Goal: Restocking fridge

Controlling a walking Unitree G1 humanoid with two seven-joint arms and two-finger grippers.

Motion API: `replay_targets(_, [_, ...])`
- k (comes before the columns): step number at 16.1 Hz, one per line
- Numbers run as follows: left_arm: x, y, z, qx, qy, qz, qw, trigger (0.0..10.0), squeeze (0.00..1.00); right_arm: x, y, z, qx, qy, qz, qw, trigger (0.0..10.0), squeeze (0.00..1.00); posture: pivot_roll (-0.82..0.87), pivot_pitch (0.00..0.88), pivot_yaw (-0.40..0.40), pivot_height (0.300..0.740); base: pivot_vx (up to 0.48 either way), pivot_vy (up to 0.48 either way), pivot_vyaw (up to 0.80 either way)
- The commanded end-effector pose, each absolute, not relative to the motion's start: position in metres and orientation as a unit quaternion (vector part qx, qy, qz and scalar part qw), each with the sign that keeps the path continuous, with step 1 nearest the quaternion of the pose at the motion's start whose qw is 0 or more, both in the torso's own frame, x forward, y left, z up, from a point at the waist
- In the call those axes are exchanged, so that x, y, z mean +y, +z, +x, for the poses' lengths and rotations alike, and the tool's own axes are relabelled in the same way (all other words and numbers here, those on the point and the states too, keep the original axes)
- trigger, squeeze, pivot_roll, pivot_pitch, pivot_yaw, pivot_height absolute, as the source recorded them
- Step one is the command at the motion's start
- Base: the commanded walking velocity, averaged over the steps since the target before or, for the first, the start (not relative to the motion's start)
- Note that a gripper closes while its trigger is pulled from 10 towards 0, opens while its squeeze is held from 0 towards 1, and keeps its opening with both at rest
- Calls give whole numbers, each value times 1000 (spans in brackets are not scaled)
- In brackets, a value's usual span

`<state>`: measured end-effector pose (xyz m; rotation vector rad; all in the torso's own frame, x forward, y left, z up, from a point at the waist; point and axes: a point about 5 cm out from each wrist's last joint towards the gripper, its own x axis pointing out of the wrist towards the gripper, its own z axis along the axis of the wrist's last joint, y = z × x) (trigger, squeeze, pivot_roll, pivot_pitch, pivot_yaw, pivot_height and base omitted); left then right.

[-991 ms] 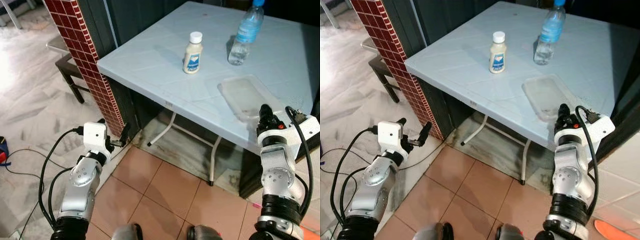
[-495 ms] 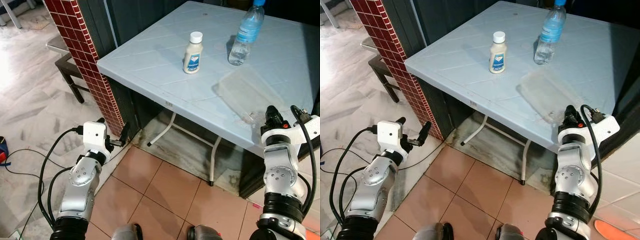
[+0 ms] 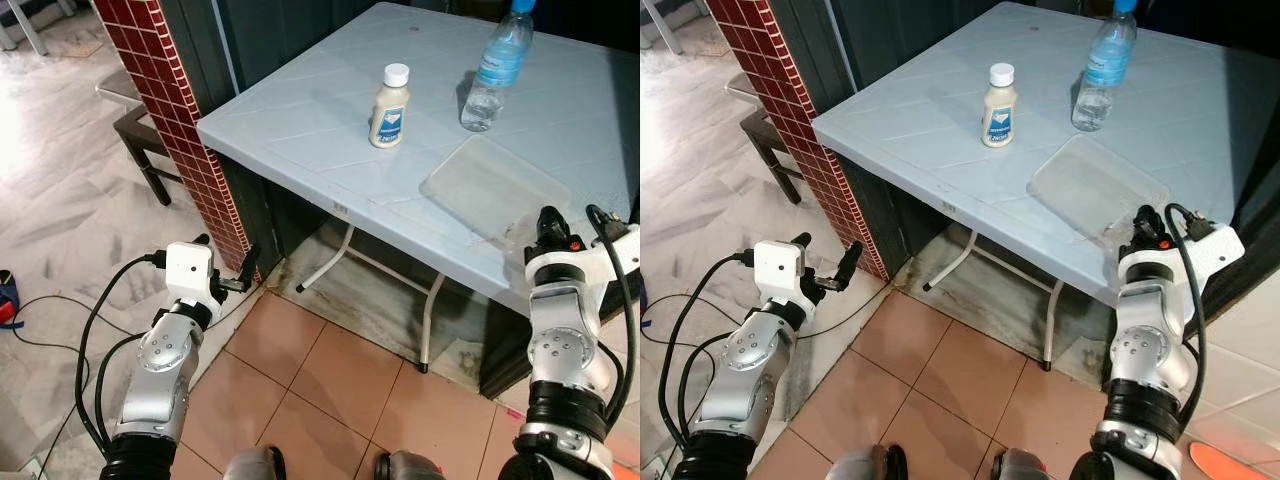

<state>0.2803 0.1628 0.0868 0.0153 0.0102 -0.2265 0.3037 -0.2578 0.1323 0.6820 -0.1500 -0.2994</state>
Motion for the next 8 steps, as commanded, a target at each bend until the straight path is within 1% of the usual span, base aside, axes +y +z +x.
replay_targets(1, [165,88,280,3,-108,14,994,10000,0,-242,123,303,-44,-135,311,940,0,0,12,72,83,740,0,0,0])
replay_targets(2, [165,88,281,3,-108,14,994,10000,0,-240,123,302,-43,-133,308,941,0,0,12,72,83,740,0,0,0])
replay_targets(3, [164,89,283,1,-107,13,994,10000,0,-230,124,303,-43,-122,290,948,314,0,6,67,81,740,0,0,0])
replay_targets(4, [161,94,286,-9,-105,12,994,10000,0,-216,128,306,-40,-93,240,966,10000,0,-3,76,80,740,0,0,0])
replay_targets(6, [161,97,285,-16,-100,13,995,10000,0,-202,137,308,-48,-52,192,979,10000,0,-3,87,69,740,0,0,0])
replay_targets(8, [164,96,282,-15,-81,15,996,10000,0,-189,142,309,-46,-30,140,989,10000,0,-2,87,54,740,0,0,0])
